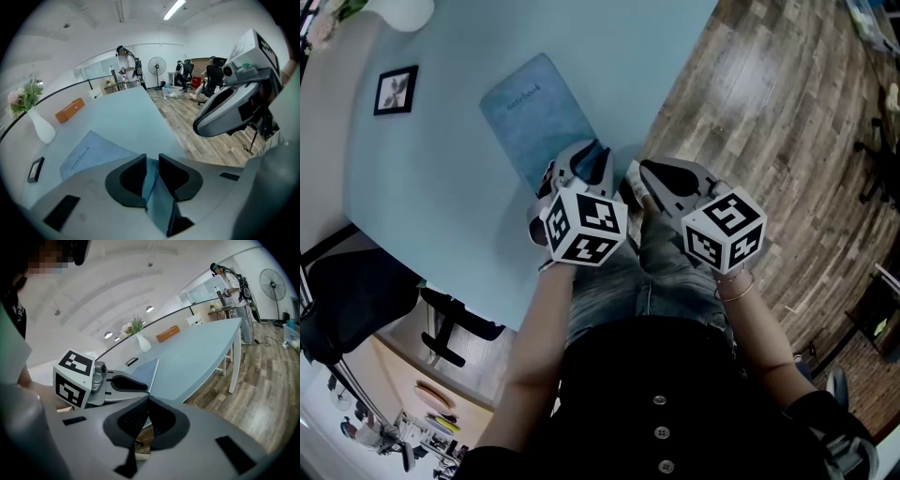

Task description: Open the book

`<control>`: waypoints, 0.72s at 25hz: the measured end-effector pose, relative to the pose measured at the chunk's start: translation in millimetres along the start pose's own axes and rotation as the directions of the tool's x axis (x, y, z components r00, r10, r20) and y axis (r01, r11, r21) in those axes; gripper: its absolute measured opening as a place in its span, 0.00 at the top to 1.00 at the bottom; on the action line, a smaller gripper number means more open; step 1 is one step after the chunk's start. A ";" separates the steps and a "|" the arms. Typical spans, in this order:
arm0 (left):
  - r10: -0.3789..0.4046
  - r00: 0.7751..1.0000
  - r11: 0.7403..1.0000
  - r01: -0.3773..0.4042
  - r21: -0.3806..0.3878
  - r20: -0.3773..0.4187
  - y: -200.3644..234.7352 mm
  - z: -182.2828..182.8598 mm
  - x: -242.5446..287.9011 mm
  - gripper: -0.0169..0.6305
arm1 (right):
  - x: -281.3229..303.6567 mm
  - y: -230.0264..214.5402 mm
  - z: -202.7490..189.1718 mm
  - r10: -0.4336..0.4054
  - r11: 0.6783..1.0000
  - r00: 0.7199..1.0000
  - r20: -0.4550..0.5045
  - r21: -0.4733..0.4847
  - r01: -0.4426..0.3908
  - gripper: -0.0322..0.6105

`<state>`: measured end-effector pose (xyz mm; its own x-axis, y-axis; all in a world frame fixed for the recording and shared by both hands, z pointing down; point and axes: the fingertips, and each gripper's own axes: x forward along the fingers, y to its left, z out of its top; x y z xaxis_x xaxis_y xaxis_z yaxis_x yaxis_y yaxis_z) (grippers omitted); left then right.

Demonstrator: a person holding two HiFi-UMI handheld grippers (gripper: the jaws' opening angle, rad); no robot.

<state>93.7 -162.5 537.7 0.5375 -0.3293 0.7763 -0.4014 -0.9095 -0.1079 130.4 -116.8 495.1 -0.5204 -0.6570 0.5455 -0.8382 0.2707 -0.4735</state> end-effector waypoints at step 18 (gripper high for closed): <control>-0.036 0.997 0.998 0.039 -0.053 0.061 -1.4 9.1 -14.3 0.93 | -5.9 12.1 14.9 0.014 0.998 1.000 0.019 -0.059 -0.013 0.95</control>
<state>93.3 -158.9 521.1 0.5961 -0.3113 0.7401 -0.4188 -0.9070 -0.0442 125.8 -120.1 475.8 -0.5289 -0.6662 0.5257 -0.8396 0.3205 -0.4386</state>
